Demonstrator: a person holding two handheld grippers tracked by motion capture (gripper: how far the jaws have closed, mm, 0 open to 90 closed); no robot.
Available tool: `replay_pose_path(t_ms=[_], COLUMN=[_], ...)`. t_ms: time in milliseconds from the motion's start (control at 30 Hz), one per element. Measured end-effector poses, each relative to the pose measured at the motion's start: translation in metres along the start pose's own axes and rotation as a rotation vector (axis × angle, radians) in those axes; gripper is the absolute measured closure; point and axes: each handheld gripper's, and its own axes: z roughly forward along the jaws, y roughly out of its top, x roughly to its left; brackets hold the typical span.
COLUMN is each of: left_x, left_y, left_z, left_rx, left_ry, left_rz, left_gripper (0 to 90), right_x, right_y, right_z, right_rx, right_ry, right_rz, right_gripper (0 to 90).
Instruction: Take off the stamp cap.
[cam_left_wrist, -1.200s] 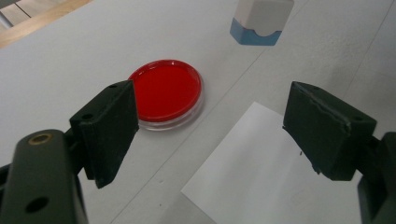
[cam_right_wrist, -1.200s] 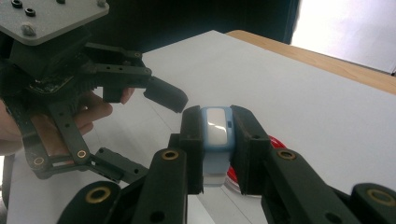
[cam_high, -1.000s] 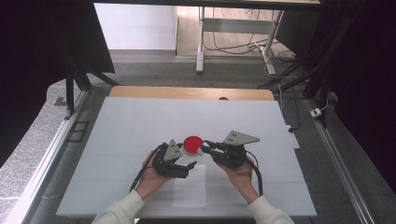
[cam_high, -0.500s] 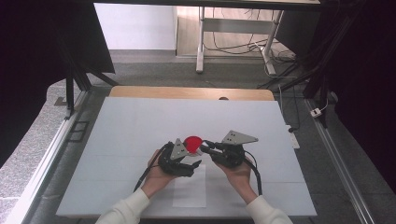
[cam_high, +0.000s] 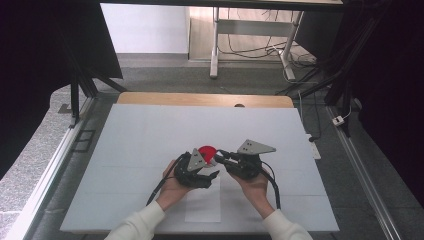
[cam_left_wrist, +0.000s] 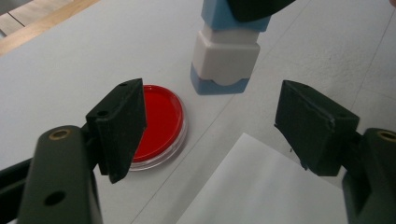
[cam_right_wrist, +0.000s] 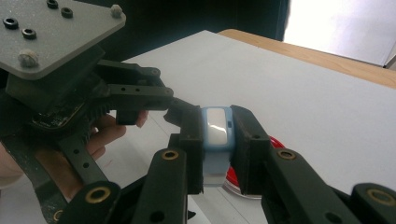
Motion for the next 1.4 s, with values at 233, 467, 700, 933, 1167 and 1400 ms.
replay_pose_path(t_ms=[233,467,700,933,1167,1400], left_x=[-0.002,-0.0036,-0.0043,-0.0027,-0.0028,-0.0035], left_y=[0.0028,0.0033,0.0039,0.0037,0.0032,0.0033], left_z=[0.002,0.0052,0.0063,0.0061,0.0061,0.0058], left_rx=[-0.016,-0.01,-0.013,-0.009,-0.005,-0.004], left_ry=[0.006,-0.003,0.004,0.011,0.011,0.012], left_rz=[0.008,0.017,0.023,0.02,0.03,0.043], left_gripper=[30.3,34.4,42.1,47.6,52.6,57.3], right_x=[0.0003,-0.0005,0.0005,-0.0001,-0.0004,-0.0001], right_y=[-0.0005,-0.0014,-0.0017,-0.0019,-0.0024,-0.0031], right_z=[0.0005,0.001,0.0017,0.0006,0.0007,0.0011], right_rx=[-0.007,-0.003,-0.003,-0.009,-0.01,-0.015], right_ry=[-0.006,-0.007,-0.007,-0.012,-0.013,-0.017], right_rz=[0.006,0.012,0.012,0.015,0.018,0.024], right_gripper=[74.8,74.8,74.8,74.8,74.7,74.7])
